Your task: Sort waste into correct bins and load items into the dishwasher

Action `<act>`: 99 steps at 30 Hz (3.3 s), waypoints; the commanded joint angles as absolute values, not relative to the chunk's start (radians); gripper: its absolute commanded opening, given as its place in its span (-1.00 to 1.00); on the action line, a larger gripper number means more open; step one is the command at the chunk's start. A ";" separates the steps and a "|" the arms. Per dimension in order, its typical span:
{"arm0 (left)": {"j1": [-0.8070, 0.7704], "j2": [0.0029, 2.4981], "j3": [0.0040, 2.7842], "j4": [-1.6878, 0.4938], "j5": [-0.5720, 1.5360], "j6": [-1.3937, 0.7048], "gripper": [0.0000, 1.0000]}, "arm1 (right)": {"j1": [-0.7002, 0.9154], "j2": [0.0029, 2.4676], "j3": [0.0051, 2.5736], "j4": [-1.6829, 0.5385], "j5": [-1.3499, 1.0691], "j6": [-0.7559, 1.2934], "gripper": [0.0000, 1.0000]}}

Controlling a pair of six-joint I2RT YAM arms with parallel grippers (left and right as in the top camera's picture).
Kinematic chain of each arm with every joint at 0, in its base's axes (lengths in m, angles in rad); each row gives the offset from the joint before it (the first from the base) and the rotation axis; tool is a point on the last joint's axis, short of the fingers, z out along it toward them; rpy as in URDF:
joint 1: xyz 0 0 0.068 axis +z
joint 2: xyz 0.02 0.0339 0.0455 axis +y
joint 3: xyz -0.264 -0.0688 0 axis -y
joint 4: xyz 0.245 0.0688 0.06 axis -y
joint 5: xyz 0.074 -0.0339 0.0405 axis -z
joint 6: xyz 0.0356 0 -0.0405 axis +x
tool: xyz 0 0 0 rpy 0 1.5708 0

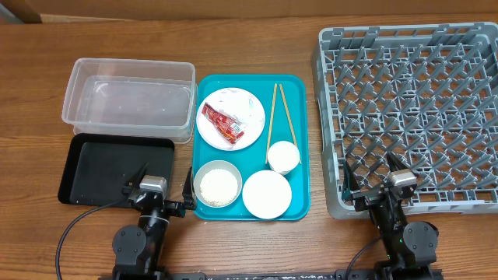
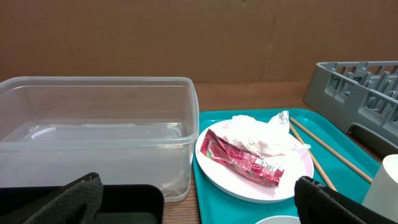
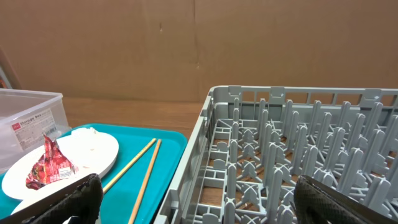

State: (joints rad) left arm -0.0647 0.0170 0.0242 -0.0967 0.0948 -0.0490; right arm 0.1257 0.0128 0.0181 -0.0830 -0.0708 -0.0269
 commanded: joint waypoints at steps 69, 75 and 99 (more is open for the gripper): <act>-0.059 0.836 1.130 -0.764 0.548 -0.217 1.00 | 0.124 0.879 1.224 -0.978 -0.324 0.162 1.00; -0.083 0.987 1.136 -0.691 0.745 -0.244 0.88 | 0.124 1.018 1.316 -1.047 -0.411 0.165 1.00; -0.666 1.726 1.136 -0.446 -0.022 -0.404 -0.31 | 0.124 1.050 1.316 -1.067 -0.368 0.222 1.00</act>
State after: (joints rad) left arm -0.6716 1.7138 1.1248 -0.4507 0.0078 -0.3820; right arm 0.1257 1.0603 1.2884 -1.0683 -0.3767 0.2142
